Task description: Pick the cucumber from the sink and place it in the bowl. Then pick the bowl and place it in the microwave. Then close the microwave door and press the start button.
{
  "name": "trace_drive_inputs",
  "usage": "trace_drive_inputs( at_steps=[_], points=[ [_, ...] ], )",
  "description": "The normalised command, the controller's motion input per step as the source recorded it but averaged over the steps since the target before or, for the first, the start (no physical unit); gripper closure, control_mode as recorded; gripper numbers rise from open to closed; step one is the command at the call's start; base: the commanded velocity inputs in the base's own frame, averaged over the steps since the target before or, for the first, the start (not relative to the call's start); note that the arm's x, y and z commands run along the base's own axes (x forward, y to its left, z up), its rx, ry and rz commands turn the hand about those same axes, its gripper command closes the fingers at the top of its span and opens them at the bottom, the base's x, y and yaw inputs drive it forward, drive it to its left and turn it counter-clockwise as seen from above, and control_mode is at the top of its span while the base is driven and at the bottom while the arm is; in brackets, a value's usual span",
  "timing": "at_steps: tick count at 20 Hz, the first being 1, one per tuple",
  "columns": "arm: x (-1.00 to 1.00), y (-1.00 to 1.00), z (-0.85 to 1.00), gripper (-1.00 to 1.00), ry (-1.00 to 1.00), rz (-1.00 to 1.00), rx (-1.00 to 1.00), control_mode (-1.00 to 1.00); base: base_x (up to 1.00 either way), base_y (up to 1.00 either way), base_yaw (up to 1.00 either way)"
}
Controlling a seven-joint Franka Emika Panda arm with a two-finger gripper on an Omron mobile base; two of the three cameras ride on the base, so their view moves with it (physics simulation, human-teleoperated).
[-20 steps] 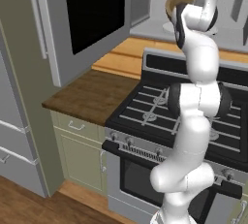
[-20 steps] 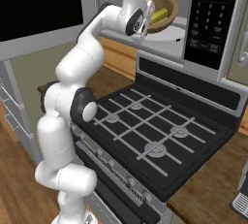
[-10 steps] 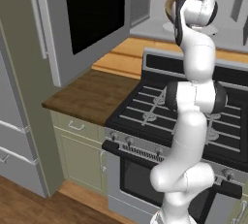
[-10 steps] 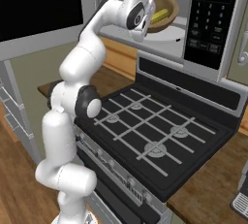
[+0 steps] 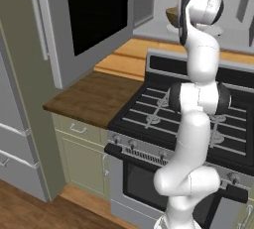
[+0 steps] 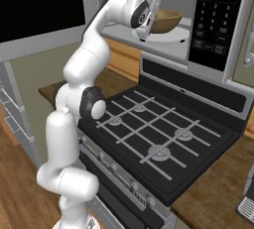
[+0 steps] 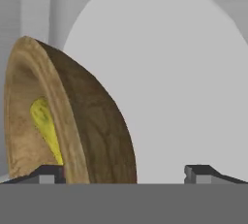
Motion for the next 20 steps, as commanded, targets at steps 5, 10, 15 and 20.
trace_drive_inputs(
  at_steps=[5, 10, 15, 20],
  points=[
    [0.0, 0.0, -0.18, -1.0, -0.34, 0.0, 0.03, -1.0, 0.0, 0.0, 0.0],
    [-0.26, 0.05, -0.03, -1.0, -0.39, 0.0, 0.04, -1.0, 0.0, 0.0, 0.0],
    [-0.82, 0.57, 0.07, -1.0, -0.39, -0.01, 0.0, -1.0, 0.0, 0.0, 0.0],
    [-1.0, 0.42, 0.01, -1.0, -0.16, -0.01, -0.02, -1.0, 0.0, 0.0, 0.0]
  ],
)
